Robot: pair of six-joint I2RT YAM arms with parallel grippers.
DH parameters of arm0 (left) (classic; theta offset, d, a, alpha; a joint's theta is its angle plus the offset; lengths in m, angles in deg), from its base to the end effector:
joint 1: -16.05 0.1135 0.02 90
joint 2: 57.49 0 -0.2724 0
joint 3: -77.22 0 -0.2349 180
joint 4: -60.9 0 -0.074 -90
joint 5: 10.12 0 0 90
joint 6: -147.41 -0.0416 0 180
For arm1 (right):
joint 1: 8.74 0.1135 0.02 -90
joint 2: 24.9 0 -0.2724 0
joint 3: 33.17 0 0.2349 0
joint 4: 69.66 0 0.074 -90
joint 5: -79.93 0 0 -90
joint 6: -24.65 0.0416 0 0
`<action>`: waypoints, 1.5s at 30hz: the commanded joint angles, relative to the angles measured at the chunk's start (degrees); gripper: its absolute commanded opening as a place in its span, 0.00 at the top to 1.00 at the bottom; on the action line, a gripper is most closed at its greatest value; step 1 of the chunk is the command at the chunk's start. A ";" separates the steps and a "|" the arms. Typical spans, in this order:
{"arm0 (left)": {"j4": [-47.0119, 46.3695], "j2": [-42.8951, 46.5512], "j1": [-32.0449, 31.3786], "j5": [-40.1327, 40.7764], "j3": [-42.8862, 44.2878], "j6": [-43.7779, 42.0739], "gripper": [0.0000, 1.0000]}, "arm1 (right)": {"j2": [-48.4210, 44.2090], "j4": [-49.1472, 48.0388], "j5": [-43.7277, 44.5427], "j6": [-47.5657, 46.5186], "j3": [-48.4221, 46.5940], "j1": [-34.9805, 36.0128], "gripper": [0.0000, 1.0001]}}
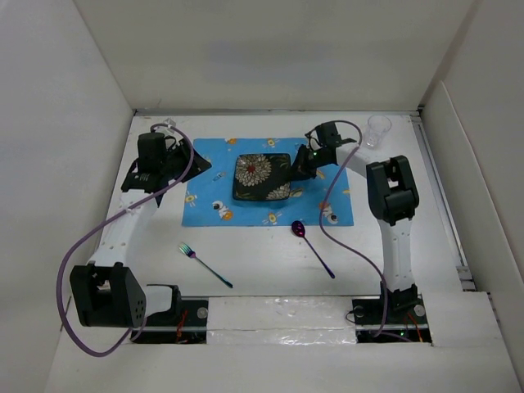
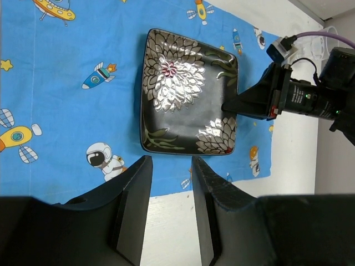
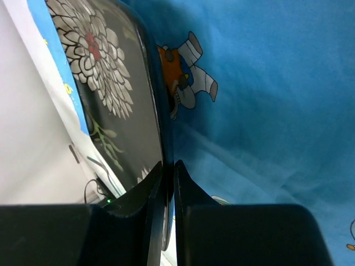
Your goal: Set the dinner table for one person
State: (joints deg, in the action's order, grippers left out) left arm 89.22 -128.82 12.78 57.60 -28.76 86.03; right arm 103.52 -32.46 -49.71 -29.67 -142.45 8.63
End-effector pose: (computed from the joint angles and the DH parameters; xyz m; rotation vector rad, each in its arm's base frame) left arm 0.2675 -0.0311 0.3339 -0.2016 2.0520 -0.7412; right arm 0.4406 0.1656 0.1616 0.1371 2.6760 1.2188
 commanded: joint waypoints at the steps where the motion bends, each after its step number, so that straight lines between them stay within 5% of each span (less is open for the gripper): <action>1: -1.13 1.90 0.19 0.05 -0.95 -0.15 0.68 | -0.90 3.08 -4.40 -2.02 -4.49 -0.13 0.93; 6: -1.13 1.98 0.19 0.49 -1.13 -0.06 0.68 | -1.33 5.03 -0.80 -3.33 -3.96 -0.14 0.55; 11: -1.30 1.37 0.19 0.57 -1.30 0.12 0.68 | -2.99 10.56 4.82 -7.19 -7.12 -0.75 0.44; 16: -0.51 0.67 0.19 2.76 0.28 -1.89 0.69 | -8.53 13.20 9.41 -9.66 -5.55 -5.65 0.44; 18: 1.06 -0.03 0.19 4.08 2.82 -3.56 0.79 | -11.16 12.50 7.22 -9.84 -4.58 -8.65 0.60; 19: 1.77 -1.08 0.19 5.57 4.05 -4.70 0.98 | -11.87 12.24 4.68 -9.75 -4.58 -12.06 0.72; 21: 3.78 -2.32 0.19 6.46 8.44 -6.65 1.00 | -14.41 11.71 5.61 -8.53 -5.01 -15.50 1.00; 22: 3.88 -3.11 0.19 5.68 9.32 -6.82 1.00 | -15.38 9.79 8.15 -7.74 -5.10 -17.26 1.00; 26: 2.13 -4.08 0.19 1.46 10.22 -5.86 1.00 | -18.20 6.44 23.16 -0.72 -7.28 -25.34 0.96; 29: 0.90 -3.82 0.19 0.66 8.03 -5.24 0.85 | -15.93 9.41 37.58 -0.26 -13.85 -26.68 0.66; 32: 0.63 -3.20 0.19 1.71 6.61 -5.15 0.76 | -9.71 15.56 46.48 -2.45 -21.34 -26.68 0.50; 36: 0.98 -3.20 0.19 2.42 6.43 -5.33 0.74 | -1.97 22.07 49.91 -3.69 -32.50 -26.68 0.47; 45: 1.95 -4.61 0.19 3.30 8.37 -5.59 0.74 | 3.41 22.08 51.42 -4.39 -33.49 -26.68 0.48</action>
State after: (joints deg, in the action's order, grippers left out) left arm 91.71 -133.58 12.78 60.59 -22.31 81.25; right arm 107.98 -10.76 -1.08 -33.17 -174.51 -17.86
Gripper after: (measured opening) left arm 0.259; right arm 0.525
